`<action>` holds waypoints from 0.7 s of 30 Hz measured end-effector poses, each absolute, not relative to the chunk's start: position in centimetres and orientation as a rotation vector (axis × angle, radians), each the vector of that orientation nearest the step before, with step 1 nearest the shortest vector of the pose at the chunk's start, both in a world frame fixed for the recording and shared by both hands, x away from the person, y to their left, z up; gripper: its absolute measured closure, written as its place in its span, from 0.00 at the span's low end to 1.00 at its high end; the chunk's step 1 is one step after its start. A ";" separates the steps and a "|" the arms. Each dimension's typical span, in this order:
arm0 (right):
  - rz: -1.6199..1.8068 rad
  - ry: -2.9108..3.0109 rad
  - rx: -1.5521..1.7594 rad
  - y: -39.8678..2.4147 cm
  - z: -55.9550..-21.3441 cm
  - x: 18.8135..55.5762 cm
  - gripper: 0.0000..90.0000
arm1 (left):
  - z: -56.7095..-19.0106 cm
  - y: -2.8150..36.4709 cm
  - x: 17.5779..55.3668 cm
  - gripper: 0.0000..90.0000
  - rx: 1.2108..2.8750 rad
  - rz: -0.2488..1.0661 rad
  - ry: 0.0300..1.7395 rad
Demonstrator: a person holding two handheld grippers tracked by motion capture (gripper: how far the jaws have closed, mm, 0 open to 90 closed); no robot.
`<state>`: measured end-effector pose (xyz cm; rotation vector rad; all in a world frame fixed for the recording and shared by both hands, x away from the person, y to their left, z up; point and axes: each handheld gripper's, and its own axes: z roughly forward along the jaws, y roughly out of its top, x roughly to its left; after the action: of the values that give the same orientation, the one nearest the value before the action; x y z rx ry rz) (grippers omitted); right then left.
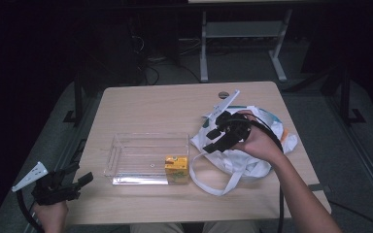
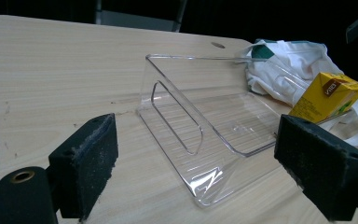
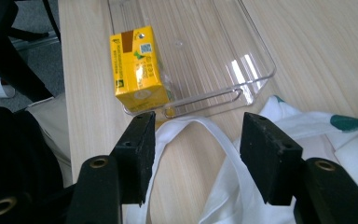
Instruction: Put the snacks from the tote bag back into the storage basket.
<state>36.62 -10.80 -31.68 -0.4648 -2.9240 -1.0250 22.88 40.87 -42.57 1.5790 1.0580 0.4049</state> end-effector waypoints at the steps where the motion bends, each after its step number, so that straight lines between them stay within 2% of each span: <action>1: -1.023 -2.921 -0.470 -10.9 -31.7 36.6 0.50 | -42.6 40.9 22.9 0.14 1.580 0.405 1.058; 21: -1.057 -2.907 -0.570 -13.8 -32.6 36.3 0.49 | -42.6 40.8 22.9 0.14 1.580 0.404 1.060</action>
<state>36.29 -13.79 -32.57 -0.5705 -2.9068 -1.0568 22.87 40.79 -42.60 1.5799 1.0597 0.4039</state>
